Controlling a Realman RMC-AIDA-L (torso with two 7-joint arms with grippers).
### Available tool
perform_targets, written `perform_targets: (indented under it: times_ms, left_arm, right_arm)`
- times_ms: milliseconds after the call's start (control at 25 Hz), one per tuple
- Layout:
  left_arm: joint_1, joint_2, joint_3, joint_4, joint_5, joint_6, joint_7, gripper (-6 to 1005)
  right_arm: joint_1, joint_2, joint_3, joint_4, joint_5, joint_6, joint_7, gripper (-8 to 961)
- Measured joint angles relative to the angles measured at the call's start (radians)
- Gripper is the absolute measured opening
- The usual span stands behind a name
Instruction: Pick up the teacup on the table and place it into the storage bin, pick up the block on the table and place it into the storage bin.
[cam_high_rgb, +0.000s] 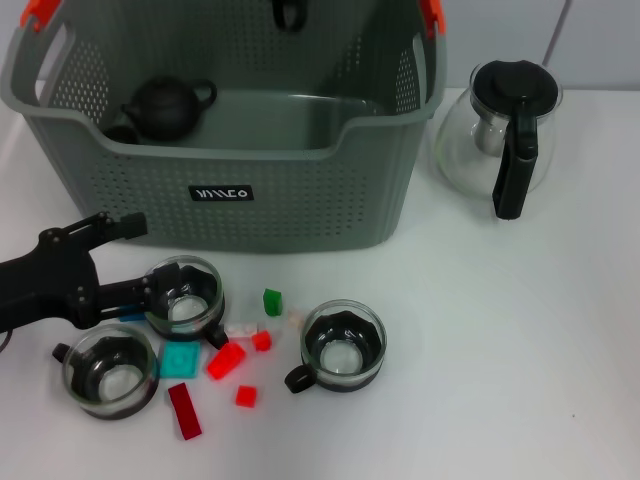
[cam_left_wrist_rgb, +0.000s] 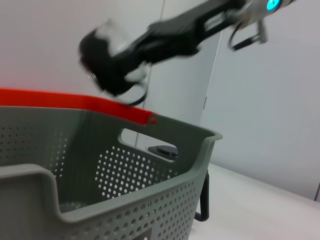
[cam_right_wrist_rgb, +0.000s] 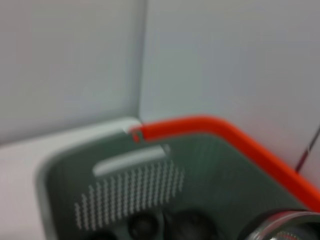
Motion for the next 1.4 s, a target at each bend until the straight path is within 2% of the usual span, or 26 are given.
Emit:
perform_targets:
  times_ms: [240,440,640,1400]
  left_arm:
    - [-0.002,-0.001,-0.011,0.007,-0.001,-0.003,0.000,887]
    - [0.001,-0.006,-0.029,0.009,-0.001,-0.004,0.000,887]
    - [0.004,-0.012,-0.037,0.009,-0.001,-0.004,0.000,887]
    - [0.006,-0.017,-0.030,0.034,0.003,-0.024,0.000,888]
  right_arm:
    - [0.163,0.012,-0.008,0.326,-0.089,0.224,0.005,55]
    - [0.215,0.016,-0.042,0.482,-0.094,0.363,0.041,55]
    - [0.211,0.016,-0.118,0.521,-0.095,0.442,0.147,55]
    - [0.187,0.024,-0.175,0.598,-0.088,0.454,0.149,54]
